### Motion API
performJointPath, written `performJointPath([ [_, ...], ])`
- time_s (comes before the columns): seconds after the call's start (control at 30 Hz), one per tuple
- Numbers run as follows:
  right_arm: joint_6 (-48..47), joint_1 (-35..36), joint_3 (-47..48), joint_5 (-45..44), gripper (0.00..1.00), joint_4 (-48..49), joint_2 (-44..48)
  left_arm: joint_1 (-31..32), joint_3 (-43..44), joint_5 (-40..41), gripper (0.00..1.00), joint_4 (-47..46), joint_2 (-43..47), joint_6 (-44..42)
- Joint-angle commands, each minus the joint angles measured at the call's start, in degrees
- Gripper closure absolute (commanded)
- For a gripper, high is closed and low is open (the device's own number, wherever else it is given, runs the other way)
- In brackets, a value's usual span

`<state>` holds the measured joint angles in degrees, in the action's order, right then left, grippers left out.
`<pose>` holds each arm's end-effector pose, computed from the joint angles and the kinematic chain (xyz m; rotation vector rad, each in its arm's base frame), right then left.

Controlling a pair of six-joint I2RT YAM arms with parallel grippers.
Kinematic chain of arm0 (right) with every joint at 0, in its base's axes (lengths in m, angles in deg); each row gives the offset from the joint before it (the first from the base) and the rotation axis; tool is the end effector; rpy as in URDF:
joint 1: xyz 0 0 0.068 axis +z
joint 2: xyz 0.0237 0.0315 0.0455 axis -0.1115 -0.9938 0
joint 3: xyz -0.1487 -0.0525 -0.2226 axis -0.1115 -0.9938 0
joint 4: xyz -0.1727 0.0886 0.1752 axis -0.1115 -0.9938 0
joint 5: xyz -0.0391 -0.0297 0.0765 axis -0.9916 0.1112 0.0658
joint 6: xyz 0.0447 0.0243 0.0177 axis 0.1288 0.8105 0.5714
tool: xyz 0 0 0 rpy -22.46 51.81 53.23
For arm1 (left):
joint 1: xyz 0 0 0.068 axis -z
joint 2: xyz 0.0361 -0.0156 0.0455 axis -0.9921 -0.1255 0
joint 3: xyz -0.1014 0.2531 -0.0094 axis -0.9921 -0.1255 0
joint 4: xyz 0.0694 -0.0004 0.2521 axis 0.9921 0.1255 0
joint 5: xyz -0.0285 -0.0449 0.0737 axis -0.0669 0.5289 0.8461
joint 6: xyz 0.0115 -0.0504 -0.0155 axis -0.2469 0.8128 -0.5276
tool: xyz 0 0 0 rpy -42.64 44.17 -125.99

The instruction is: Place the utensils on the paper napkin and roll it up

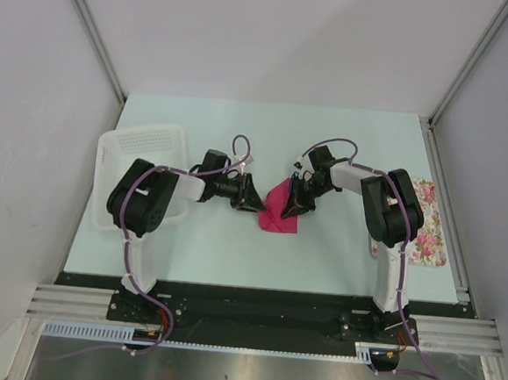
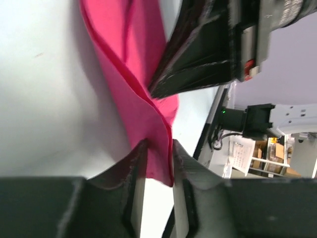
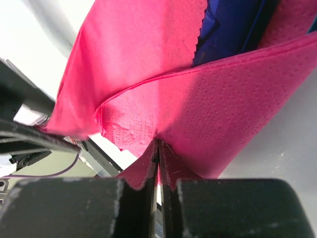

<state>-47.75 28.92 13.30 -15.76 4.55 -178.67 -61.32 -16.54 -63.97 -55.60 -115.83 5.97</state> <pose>0.3642 0.1755 0.1178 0.1816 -2.9183 -1.1153 0.3368 -0.1642 0.1125 0.2318 2.4673 -1.6086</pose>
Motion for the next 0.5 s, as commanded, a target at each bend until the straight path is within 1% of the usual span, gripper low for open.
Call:
performJointPath([
  [0.0,-1.42,1.12,-2.13,-8.28,0.94,3.34,-4.15,2.78,3.29,0.28,0.76,-3.67,2.26,2.27],
  [0.03,-1.33,1.12,-2.04,-8.28,0.93,3.34,-4.15,3.22,3.55,0.72,0.8,-3.49,2.26,2.35],
  [0.17,-0.98,1.03,-1.86,-8.11,0.94,3.95,-4.23,5.15,4.44,1.6,0.85,-2.96,1.74,2.79],
  [0.37,-0.71,0.86,-1.77,-8.02,0.94,4.04,-4.24,7.09,5.4,5.37,0.87,-1.12,-1.6,1.83],
  [0.47,-0.71,0.86,-1.77,-7.93,0.93,4.13,-4.23,7.7,7.24,8.53,0.85,2.48,-3.27,-0.19],
])
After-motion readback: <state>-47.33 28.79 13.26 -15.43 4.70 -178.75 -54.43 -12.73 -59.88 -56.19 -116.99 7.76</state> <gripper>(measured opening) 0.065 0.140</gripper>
